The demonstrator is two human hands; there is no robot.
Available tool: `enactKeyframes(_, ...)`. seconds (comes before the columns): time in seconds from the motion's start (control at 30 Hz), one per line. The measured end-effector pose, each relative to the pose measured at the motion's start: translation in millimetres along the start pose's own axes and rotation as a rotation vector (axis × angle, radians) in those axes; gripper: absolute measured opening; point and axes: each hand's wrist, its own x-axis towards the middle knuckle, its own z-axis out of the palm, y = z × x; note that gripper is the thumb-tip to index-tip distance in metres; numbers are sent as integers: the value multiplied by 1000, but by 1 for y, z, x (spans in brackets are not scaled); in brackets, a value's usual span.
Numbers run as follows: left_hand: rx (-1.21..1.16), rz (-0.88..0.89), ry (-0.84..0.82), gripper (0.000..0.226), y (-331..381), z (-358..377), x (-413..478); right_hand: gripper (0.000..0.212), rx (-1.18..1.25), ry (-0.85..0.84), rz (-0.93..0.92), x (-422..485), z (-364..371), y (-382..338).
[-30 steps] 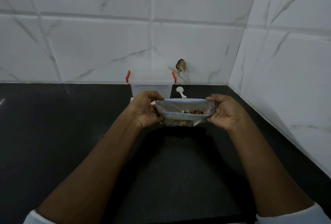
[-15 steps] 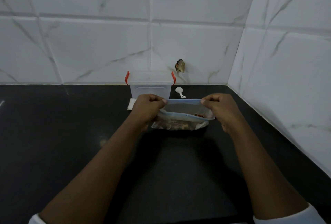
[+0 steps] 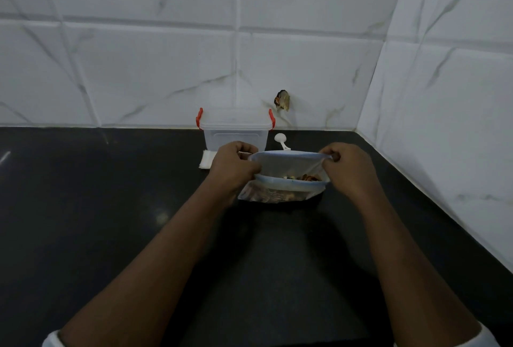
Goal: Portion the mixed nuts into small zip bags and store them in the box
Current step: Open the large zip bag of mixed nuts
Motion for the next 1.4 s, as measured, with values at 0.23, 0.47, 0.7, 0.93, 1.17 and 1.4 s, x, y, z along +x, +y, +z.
enactKeyframes(0.23, -36, -62, 104, 25, 0, -11, 5, 16, -9, 108, 96, 0, -1, 4)
enactKeyframes(0.47, 79, -19, 58, 14, -2, 1, 0, 10, 69, -7, 139, -2, -4, 0)
enactKeyframes(0.7, -50, -80, 84, 7, -5, 13, -4, 33, 595, -235, 381, -1, 1, -7)
enactKeyframes(0.93, -492, -444, 83, 13, -1, 12, 0, 59, 1299, -305, 775, 5, -1, -4)
enactKeyframes(1.17, -906, -696, 16, 15, 1, -5, 3, 36, 1339, -286, 927, 7, 1, 0)
enactKeyframes(1.4, -808, -641, -111, 29, 6, -8, 0, 8, 1442, -308, 875, 3, 1, -2)
